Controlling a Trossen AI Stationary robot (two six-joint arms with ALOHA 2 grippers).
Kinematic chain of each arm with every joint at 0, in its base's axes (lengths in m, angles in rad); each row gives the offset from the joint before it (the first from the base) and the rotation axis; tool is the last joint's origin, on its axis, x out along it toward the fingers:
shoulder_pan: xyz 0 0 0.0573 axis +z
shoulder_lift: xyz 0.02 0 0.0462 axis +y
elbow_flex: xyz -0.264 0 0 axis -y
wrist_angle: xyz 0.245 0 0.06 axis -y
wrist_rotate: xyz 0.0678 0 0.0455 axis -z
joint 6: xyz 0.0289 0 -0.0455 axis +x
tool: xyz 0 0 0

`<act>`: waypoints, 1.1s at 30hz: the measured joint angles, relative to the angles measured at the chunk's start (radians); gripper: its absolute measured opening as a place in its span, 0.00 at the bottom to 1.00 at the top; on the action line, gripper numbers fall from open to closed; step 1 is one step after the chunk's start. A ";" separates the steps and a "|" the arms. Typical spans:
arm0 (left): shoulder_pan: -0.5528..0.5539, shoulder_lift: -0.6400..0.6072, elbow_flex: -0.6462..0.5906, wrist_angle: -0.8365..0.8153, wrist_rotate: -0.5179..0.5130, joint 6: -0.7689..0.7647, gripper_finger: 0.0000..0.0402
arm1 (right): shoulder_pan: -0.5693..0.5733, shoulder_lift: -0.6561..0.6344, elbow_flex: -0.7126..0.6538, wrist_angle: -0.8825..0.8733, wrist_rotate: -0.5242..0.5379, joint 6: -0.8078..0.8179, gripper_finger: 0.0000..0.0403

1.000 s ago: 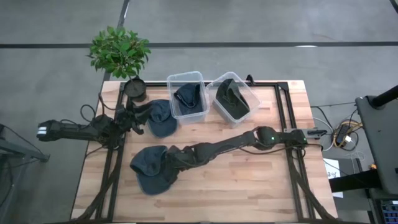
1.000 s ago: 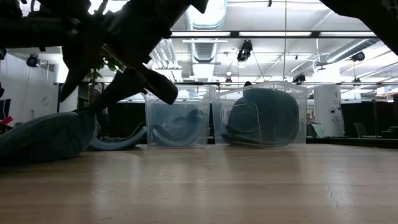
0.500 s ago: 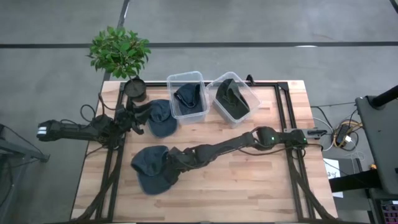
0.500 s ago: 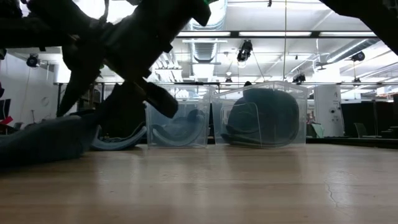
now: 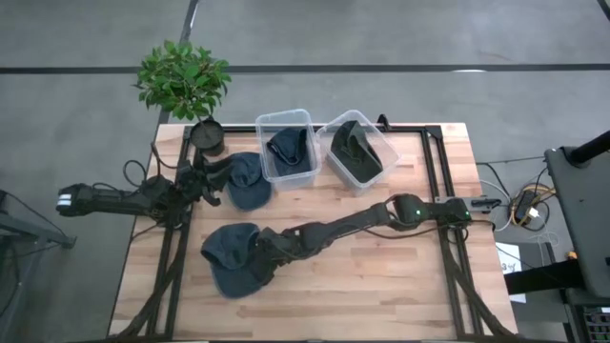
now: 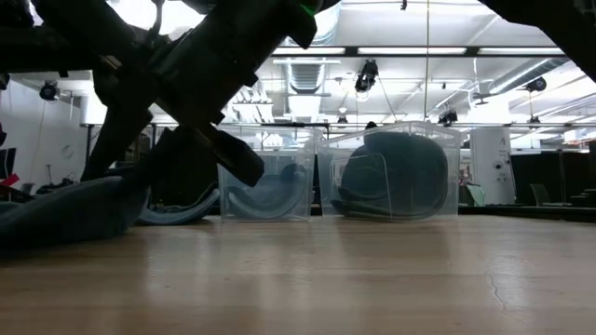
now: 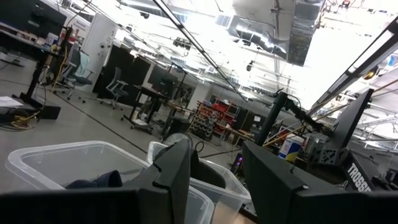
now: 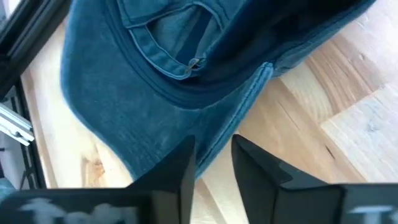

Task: Pick & Place hat
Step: Put the bottom blue cap into the left transparent bin

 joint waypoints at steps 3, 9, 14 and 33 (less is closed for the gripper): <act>0.000 0.000 0.000 0.000 0.000 -0.002 0.35 | 0.000 0.000 -0.003 0.007 0.001 -0.006 0.14; 0.000 0.000 -0.002 0.000 0.000 -0.003 0.35 | 0.000 -0.001 -0.003 0.011 0.023 -0.037 0.04; 0.000 0.000 -0.004 0.000 0.000 -0.003 0.35 | 0.000 -0.024 -0.003 -0.019 0.025 -0.056 0.03; 0.000 0.000 -0.005 0.000 0.034 -0.056 0.35 | 0.027 -0.373 -0.004 -0.527 0.324 0.033 0.03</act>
